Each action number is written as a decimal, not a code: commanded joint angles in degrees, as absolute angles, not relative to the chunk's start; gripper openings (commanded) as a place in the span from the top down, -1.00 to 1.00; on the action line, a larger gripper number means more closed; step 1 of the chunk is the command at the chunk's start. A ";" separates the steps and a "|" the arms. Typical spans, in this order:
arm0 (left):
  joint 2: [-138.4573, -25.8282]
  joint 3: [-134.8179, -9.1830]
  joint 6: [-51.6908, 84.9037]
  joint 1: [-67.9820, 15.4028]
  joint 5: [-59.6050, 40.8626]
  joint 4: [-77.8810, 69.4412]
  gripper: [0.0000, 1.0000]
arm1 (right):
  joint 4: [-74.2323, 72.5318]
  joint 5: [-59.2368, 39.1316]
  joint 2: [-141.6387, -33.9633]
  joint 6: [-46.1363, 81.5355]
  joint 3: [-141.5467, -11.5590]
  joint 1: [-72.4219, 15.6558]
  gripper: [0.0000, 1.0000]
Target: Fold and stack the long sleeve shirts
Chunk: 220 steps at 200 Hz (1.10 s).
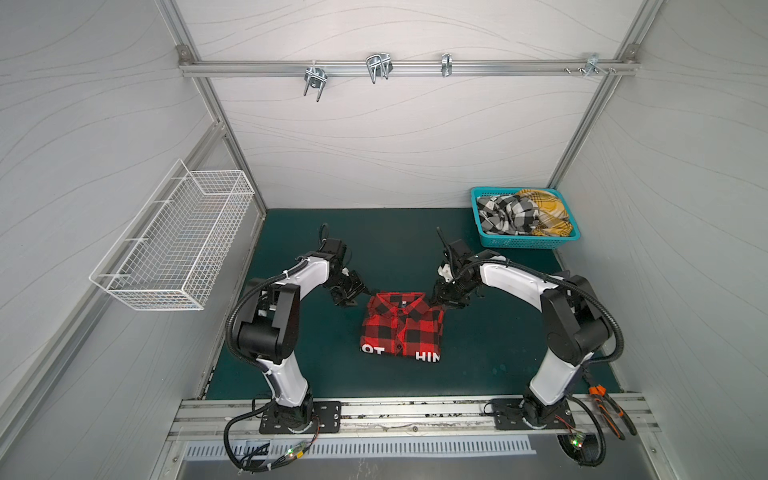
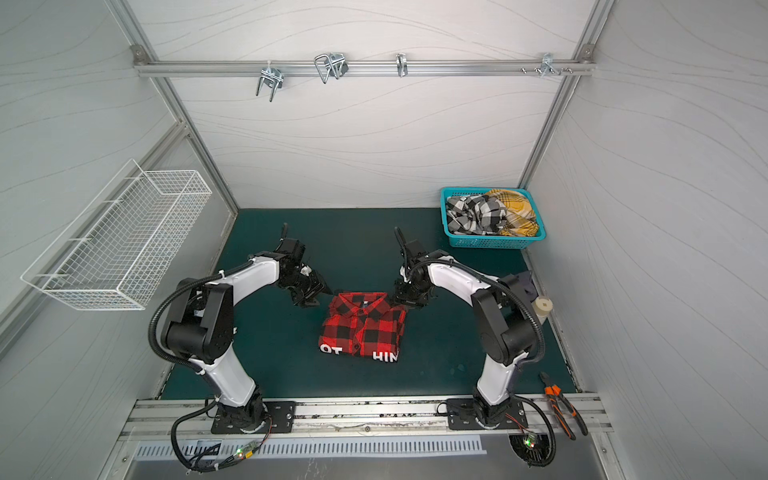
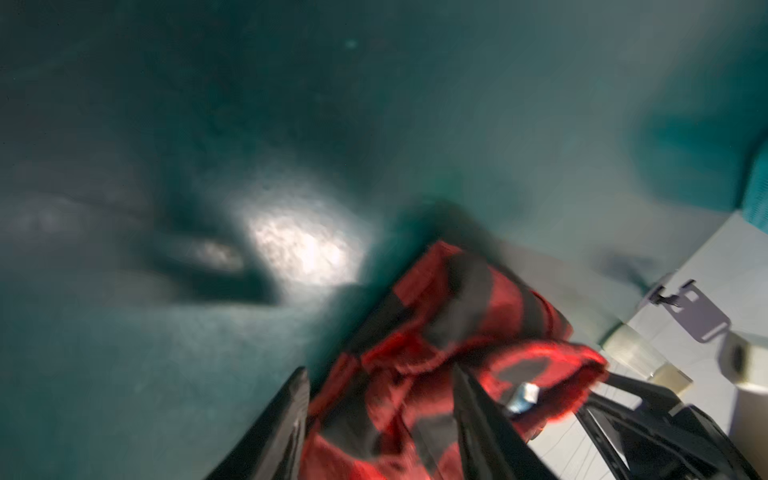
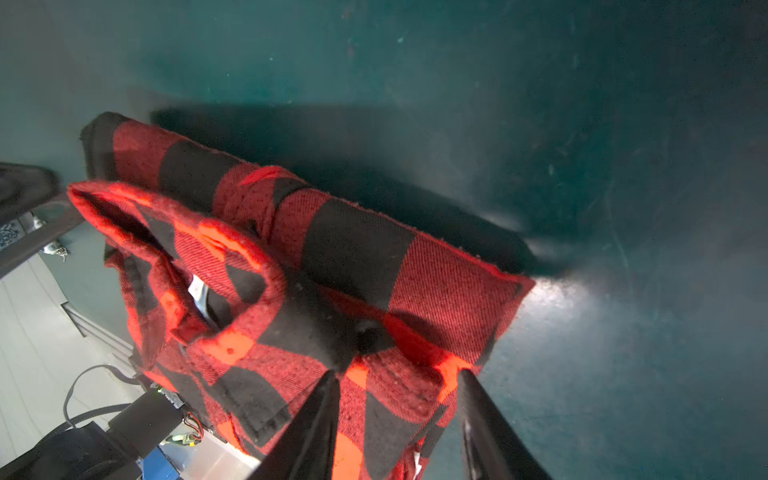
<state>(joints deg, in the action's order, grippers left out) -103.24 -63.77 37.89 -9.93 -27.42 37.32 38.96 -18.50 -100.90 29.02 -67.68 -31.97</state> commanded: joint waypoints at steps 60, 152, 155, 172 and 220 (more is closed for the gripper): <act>-106.49 -67.63 37.83 -10.02 -27.89 36.05 -0.15 | 38.04 -19.04 -103.38 30.17 -67.48 -34.06 0.22; -107.36 -67.41 38.67 -9.95 -30.31 32.37 0.05 | 38.24 -17.69 -103.51 30.26 -67.15 -33.93 0.49; -107.63 -67.41 38.72 -9.99 -30.44 32.16 0.07 | 38.23 -17.67 -103.46 30.28 -67.15 -33.93 0.49; -108.43 -67.40 38.99 -10.39 -30.58 31.61 0.10 | 38.19 -17.67 -103.48 30.30 -67.15 -33.93 0.51; -109.59 -67.50 40.57 -11.25 -33.02 28.46 0.07 | 38.06 -17.90 -103.67 30.46 -67.43 -33.93 0.54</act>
<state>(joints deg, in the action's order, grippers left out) -108.22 -65.87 39.55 -10.79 -31.16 31.11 37.78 -18.06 -103.02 30.20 -67.53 -33.67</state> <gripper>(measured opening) 0.464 0.231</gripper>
